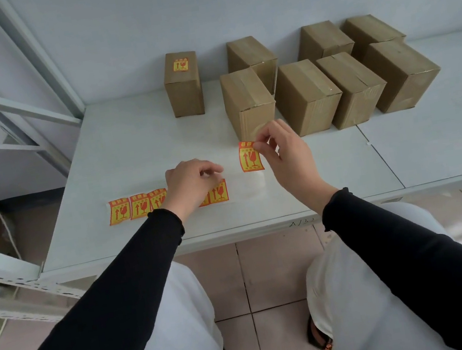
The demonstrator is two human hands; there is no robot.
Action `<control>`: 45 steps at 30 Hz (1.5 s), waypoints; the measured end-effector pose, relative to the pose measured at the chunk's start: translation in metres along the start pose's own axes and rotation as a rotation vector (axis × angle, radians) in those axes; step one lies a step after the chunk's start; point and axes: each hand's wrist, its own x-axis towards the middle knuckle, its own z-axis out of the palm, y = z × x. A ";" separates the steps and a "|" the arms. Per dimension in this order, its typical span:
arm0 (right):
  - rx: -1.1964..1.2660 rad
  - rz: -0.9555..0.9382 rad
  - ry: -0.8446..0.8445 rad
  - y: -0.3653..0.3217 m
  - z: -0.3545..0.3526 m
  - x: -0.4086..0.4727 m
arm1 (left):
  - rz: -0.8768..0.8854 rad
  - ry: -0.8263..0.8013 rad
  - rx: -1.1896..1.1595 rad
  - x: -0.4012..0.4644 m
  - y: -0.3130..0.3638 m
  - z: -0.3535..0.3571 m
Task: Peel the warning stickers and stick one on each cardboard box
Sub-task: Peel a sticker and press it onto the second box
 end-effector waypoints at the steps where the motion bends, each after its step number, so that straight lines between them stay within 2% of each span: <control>1: -0.022 -0.005 0.003 0.000 -0.001 0.001 | 0.020 0.021 -0.013 0.000 0.002 -0.001; 5: -0.127 -0.048 0.038 0.000 -0.006 0.005 | 0.065 0.097 -0.413 -0.007 0.030 -0.012; 8: -0.162 -0.066 0.067 -0.002 -0.010 0.008 | 0.061 0.043 -0.521 -0.014 0.046 -0.011; 14: -0.082 -0.056 0.105 -0.003 -0.015 0.016 | 0.086 0.054 -0.465 -0.006 0.058 -0.010; 21: 0.379 0.122 0.118 0.003 -0.020 0.036 | 0.172 0.069 -0.425 0.018 0.076 -0.018; 26: 0.540 0.144 0.174 0.013 -0.034 0.074 | 0.217 0.069 -0.419 0.053 0.101 -0.026; 32: 0.389 0.152 0.153 0.035 -0.049 0.153 | 0.185 0.043 -0.405 0.122 0.133 -0.035; 35: 0.306 0.170 0.135 0.045 -0.051 0.200 | 0.111 0.039 -0.462 0.168 0.141 -0.039; 39: 0.244 0.224 0.096 0.064 -0.041 0.261 | 0.038 0.081 -0.486 0.224 0.147 -0.036; 45: 0.198 0.272 0.009 0.090 -0.014 0.313 | -0.087 0.051 -0.482 0.280 0.141 -0.027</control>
